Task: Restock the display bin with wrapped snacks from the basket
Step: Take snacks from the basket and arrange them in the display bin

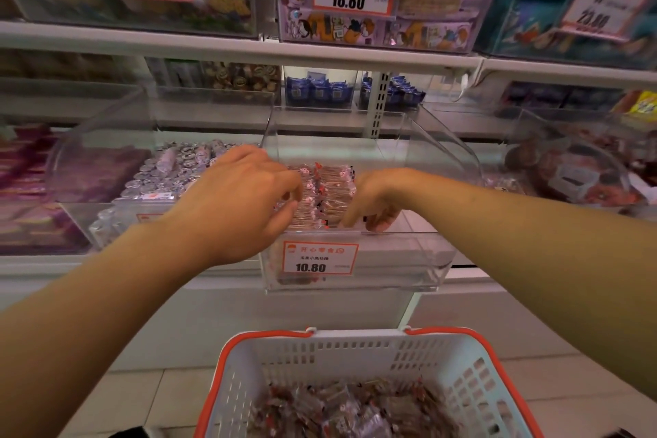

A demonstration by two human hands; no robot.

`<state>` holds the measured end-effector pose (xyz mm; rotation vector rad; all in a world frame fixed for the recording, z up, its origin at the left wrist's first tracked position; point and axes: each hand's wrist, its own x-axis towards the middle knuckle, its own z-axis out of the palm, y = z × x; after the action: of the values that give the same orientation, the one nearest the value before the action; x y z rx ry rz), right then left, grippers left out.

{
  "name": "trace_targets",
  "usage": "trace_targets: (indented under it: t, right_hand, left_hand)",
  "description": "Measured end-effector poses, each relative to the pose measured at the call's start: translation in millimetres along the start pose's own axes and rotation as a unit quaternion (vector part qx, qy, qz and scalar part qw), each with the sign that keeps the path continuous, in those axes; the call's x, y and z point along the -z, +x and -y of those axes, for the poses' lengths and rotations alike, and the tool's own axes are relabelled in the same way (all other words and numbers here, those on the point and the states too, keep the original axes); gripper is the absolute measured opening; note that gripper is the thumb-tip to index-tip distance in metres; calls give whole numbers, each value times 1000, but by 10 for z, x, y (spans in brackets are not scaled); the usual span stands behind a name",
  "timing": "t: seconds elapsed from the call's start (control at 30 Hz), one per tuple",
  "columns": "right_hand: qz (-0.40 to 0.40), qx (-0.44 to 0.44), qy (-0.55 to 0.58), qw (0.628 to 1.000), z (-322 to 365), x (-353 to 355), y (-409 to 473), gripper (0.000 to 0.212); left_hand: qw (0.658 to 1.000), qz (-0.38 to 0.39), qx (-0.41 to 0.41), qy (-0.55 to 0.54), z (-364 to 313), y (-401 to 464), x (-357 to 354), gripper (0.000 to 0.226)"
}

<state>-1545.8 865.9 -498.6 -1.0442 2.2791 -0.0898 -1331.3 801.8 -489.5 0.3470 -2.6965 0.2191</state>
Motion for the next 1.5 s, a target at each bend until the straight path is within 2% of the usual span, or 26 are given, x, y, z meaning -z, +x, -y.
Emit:
trace_targets:
  t: [0.1, 0.17, 0.23, 0.27, 0.3, 0.37, 0.4, 0.43, 0.47, 0.5, 0.53, 0.57, 0.6, 0.63, 0.67, 0.7, 0.77, 0.87, 0.93, 1.07, 1.13, 1.23, 1.27, 1.37, 1.43, 1.5]
  right_hand:
    - [-57, 10, 6, 998, 1, 102, -174, 32]
    - [-145, 46, -14, 988, 9, 158, -349, 35]
    - [-261, 96, -45, 959, -31, 149, -524, 34]
    - [-336, 131, -31, 932, -87, 89, -613, 30]
    - [-425, 180, 7, 887, -167, -18, -718, 25]
    - [-594, 312, 100, 735, -403, -389, -936, 18]
    - [-635, 345, 130, 679, -537, -676, -1004, 22]
    - [-649, 341, 151, 663, -681, -1006, -1010, 27]
    - [-633, 306, 160, 693, -831, -1366, -954, 30]
    - [-565, 256, 155, 769, -991, -1727, -846, 30]
    - [-434, 188, 143, 869, -1130, -2065, -721, 26]
    - [-253, 126, 125, 951, -1270, -2380, -593, 20]
    - [-78, 82, 103, 988, -1433, -2675, -487, 22]
    - [45, 53, 75, 995, -1613, -2947, -419, 27]
    - [110, 25, 35, 993, -1772, -3170, -408, 31]
    - [138, -13, -8, 990, -1910, -3349, -421, 42]
    - [161, -117, -31, 980, -2098, -3593, -469, 80]
    - [236, -191, 71, 950, -2195, -3752, -409, 122]
    - [237, -213, 153, 935, -2174, -3834, -366, 136]
    - [121, -263, 261, 921, -2121, -4068, -289, 139]
    - [87, -262, 271, 922, -2109, -4136, -243, 129]
    - [50, -230, 228, 945, -2159, -4137, -191, 92]
    - [38, -221, 234, 946, -2187, -4134, -182, 78]
    - [14, -215, 279, 936, -2243, -4122, -163, 52]
    - [15, -234, 339, 911, -2259, -4093, -148, 52]
    - [14, -264, 389, 882, -2284, -4064, -125, 59]
  left_hand:
    - [1000, -12, 2, -19, -54, -12, 18, 18]
    - [999, -38, -5, -33, -123, -29, 52, 19]
    - [996, -73, -34, -42, -212, -58, 87, 20]
    - [993, -98, -57, -46, -267, -88, 101, 21]
    - [987, -130, -80, -49, -330, -124, 111, 22]
    - [973, -186, -118, -67, -487, -219, 74, 25]
    - [970, -192, -128, -79, -584, -279, 7, 25]
    - [971, -178, -134, -87, -680, -336, -96, 26]
    - [978, -134, -132, -91, -777, -383, -252, 24]
    - [989, -47, -114, -87, -872, -449, -470, 21]
    - [991, 79, -72, -75, -952, -525, -693, 18]
    - [976, 209, -17, -57, -1028, -628, -922, 22]
    - [944, 324, 35, -52, -1099, -781, -1170, 33]
    - [903, 414, 84, -72, -1178, -963, -1401, 42]
    - [862, 478, 129, -107, -1264, -1165, -1604, 46]
    - [827, 518, 167, -137, -1353, -1369, -1791, 48]
    - [772, 570, 235, -156, -1531, -1764, -2146, 51]
    - [690, 600, 346, -208, -1765, -2167, -2485, 60]
    - [631, 579, 440, -270, -1899, -2294, -2625, 72]
    - [547, 505, 572, -345, -2098, -2377, -2889, 74]
    - [532, 457, 623, -347, -2127, -2393, -2990, 85]
    - [481, 404, 653, -424, -2142, -2355, -3093, 68]
    - [482, 397, 655, -426, -2147, -2344, -3125, 66]
    - [517, 380, 646, -414, -2178, -2317, -3177, 64]
    - [548, 387, 617, -411, -2214, -2318, -3208, 59]
    - [562, 408, 593, -408, -2248, -2345, -3205, 64]
